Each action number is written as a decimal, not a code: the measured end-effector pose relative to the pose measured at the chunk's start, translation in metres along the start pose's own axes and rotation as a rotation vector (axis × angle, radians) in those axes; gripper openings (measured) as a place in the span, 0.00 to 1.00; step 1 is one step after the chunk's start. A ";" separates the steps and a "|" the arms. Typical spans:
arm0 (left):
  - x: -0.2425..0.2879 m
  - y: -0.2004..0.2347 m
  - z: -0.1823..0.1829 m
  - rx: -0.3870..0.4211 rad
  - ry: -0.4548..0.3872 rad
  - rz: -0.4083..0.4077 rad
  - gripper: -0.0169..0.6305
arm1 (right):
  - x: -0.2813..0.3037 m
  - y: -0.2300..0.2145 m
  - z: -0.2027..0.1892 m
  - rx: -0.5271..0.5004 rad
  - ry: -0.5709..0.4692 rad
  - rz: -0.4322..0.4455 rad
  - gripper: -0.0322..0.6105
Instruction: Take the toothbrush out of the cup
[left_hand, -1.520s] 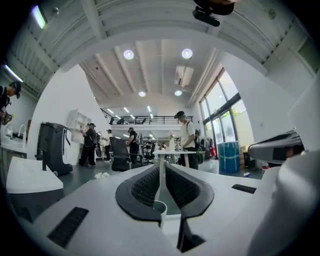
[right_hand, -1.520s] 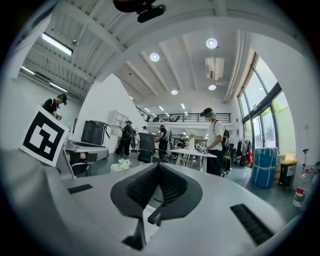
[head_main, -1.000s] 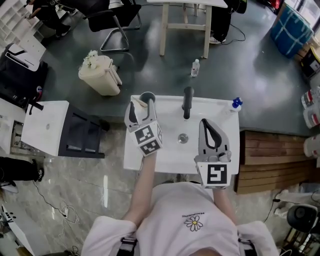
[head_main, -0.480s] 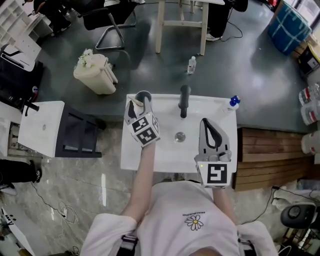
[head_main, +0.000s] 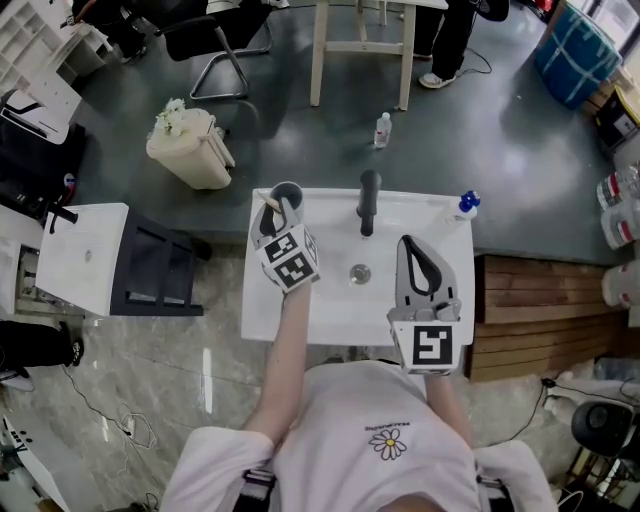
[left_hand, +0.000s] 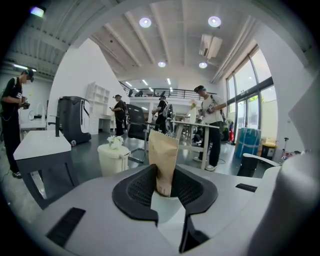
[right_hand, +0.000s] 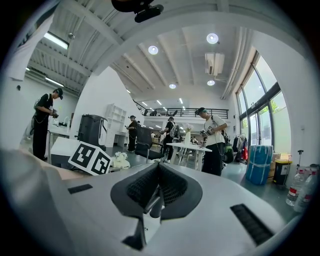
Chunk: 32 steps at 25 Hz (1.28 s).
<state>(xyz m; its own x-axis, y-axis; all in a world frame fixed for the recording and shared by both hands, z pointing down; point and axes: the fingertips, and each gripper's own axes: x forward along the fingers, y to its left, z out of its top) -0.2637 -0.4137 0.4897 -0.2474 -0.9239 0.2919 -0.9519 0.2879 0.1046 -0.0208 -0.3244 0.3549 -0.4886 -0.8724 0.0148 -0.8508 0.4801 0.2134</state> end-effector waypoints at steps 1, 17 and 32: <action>0.000 0.000 -0.001 0.002 0.002 0.000 0.18 | 0.000 0.001 0.000 0.002 0.001 0.002 0.07; -0.007 -0.005 0.008 0.021 -0.015 -0.009 0.10 | -0.005 0.000 0.003 0.006 -0.018 0.002 0.07; -0.055 -0.022 0.075 0.153 -0.203 -0.044 0.09 | -0.013 0.001 0.024 0.026 -0.064 -0.001 0.07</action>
<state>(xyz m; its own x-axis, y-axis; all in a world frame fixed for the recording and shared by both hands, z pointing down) -0.2427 -0.3885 0.4000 -0.2214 -0.9709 0.0918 -0.9751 0.2188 -0.0369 -0.0203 -0.3102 0.3318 -0.4982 -0.8657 -0.0478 -0.8557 0.4821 0.1878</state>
